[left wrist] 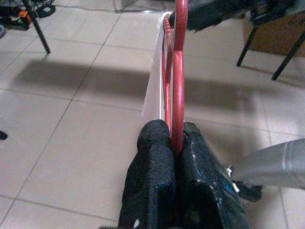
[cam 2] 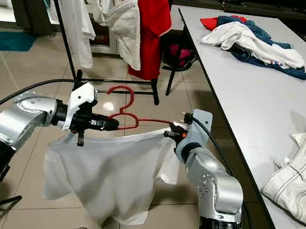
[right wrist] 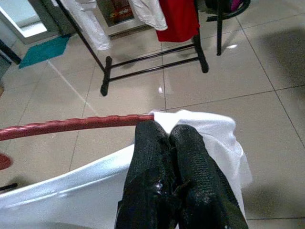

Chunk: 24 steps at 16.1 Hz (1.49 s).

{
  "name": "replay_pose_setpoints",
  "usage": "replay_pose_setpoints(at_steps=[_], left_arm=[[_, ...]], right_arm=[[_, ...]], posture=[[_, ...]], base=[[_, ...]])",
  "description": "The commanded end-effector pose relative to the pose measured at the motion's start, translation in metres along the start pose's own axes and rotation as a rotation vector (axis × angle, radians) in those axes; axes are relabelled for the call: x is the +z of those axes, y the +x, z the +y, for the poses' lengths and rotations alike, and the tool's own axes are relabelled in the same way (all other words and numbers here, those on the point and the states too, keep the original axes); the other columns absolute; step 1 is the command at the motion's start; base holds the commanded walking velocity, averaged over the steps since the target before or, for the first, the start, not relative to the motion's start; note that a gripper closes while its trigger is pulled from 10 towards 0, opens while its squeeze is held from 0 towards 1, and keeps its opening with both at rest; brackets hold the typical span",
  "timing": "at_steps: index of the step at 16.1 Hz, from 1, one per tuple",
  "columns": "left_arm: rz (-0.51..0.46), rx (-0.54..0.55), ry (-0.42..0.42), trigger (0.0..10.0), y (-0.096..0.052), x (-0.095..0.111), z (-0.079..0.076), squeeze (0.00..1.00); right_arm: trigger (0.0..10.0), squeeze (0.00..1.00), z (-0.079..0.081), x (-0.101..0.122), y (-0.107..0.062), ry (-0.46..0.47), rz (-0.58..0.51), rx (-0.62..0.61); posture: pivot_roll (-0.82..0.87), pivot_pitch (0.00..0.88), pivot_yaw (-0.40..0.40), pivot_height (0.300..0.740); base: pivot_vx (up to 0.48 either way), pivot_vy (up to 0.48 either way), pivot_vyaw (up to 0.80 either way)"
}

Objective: Hang hanger

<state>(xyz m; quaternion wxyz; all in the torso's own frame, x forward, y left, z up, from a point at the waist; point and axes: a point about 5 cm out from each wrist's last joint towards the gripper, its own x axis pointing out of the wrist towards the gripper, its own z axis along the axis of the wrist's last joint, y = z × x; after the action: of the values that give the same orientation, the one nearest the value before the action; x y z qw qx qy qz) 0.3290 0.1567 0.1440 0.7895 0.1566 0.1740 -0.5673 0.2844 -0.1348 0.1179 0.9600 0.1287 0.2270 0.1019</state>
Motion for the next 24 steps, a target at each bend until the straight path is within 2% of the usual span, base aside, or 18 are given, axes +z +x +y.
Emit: replay_pose_setpoints(at_steps=[1,5,8,9,10,11,12,13,15,17,18,19,20,21,22,24], left_arm=[[0.012,0.014,0.039,0.0,0.000,0.006,0.003,0.00],[0.055,0.011,0.055,0.0,0.006,-0.001,0.000,0.00],[0.056,0.011,0.060,0.0,0.013,-0.002,-0.001,0.00],[0.053,0.020,0.062,0.0,0.015,-0.002,0.000,0.00],[0.055,0.034,0.065,0.0,0.013,-0.002,0.002,0.00],[0.055,0.041,0.065,0.0,0.012,-0.002,0.003,0.00],[0.053,0.048,0.063,0.0,0.011,-0.002,0.004,0.00],[0.039,0.049,0.056,0.0,0.008,-0.002,0.005,0.00],[0.034,0.007,0.083,0.0,0.002,-0.002,0.001,0.00],[0.041,-0.053,0.139,0.0,-0.001,-0.001,-0.004,0.00],[0.030,-0.105,0.168,0.0,-0.003,0.003,-0.009,0.00],[0.016,-0.136,0.182,0.0,-0.004,0.006,-0.012,0.00],[0.011,-0.152,0.194,0.0,-0.004,0.008,-0.013,0.00],[0.008,-0.181,0.223,0.0,-0.005,0.012,-0.015,0.00],[0.009,-0.206,0.244,0.0,-0.004,0.016,-0.017,0.00],[0.005,-0.256,0.284,0.0,-0.005,0.022,-0.023,0.00]], right_arm=[[0.0,0.00,0.004,0.009,-0.002,-0.009,-0.046,0.026],[0.0,0.00,0.017,0.019,-0.005,-0.011,-0.089,0.105],[0.0,0.00,0.029,0.019,-0.007,-0.032,-0.072,0.184],[0.0,0.00,0.030,0.016,-0.007,-0.069,-0.050,0.179],[4.0,0.00,0.025,0.012,-0.006,-0.097,-0.030,0.128],[10.0,0.00,0.021,0.011,-0.006,-0.103,-0.020,0.102],[10.0,0.00,0.017,0.008,-0.005,-0.092,-0.012,0.086],[10.0,1.00,0.013,0.009,-0.006,-0.078,-0.024,0.063],[10.0,1.00,0.018,0.024,-0.012,-0.135,-0.131,0.145],[10.0,1.00,0.033,0.039,-0.028,-0.369,-0.241,0.362],[10.0,1.00,0.042,0.041,-0.042,-0.552,-0.250,0.527],[10.0,1.00,0.045,0.040,-0.048,-0.615,-0.223,0.611],[10.0,1.00,0.046,0.039,-0.050,-0.640,-0.209,0.643],[10.0,1.00,0.045,0.038,-0.051,-0.711,-0.174,0.672],[10.0,1.00,0.042,0.036,-0.047,-0.781,-0.144,0.665],[10.0,1.00,0.040,0.030,-0.043,-0.849,-0.091,0.687]], posture=[[-0.04,0.000,0.019,0.740],[-0.04,0.000,0.016,0.740],[-0.05,0.000,0.014,0.740],[-0.05,0.000,0.014,0.740],[-0.05,0.000,0.014,0.740],[-0.05,0.000,0.013,0.740],[-0.05,0.000,0.013,0.740],[-0.04,0.000,0.013,0.740],[-0.04,0.000,0.010,0.740],[-0.04,0.000,0.011,0.740],[-0.04,0.000,0.013,0.740],[-0.04,0.000,0.013,0.740],[-0.04,0.000,0.012,0.740],[-0.04,0.000,0.009,0.740],[-0.04,0.000,0.006,0.740],[-0.04,0.000,0.002,0.740]], base=[[0.000,0.000,0.00],[0.000,0.000,0.00],[0.000,0.000,0.00],[0.000,0.000,0.00],[0.000,0.000,0.00],[0.000,0.000,0.00],[0.000,0.000,0.00],[0.000,0.000,0.00],[0.000,0.000,0.00],[0.000,0.000,0.00],[0.000,0.000,0.00],[0.000,0.000,0.00],[0.000,0.000,0.00],[0.000,0.000,0.00],[0.000,0.000,0.00],[0.000,0.000,0.00]])
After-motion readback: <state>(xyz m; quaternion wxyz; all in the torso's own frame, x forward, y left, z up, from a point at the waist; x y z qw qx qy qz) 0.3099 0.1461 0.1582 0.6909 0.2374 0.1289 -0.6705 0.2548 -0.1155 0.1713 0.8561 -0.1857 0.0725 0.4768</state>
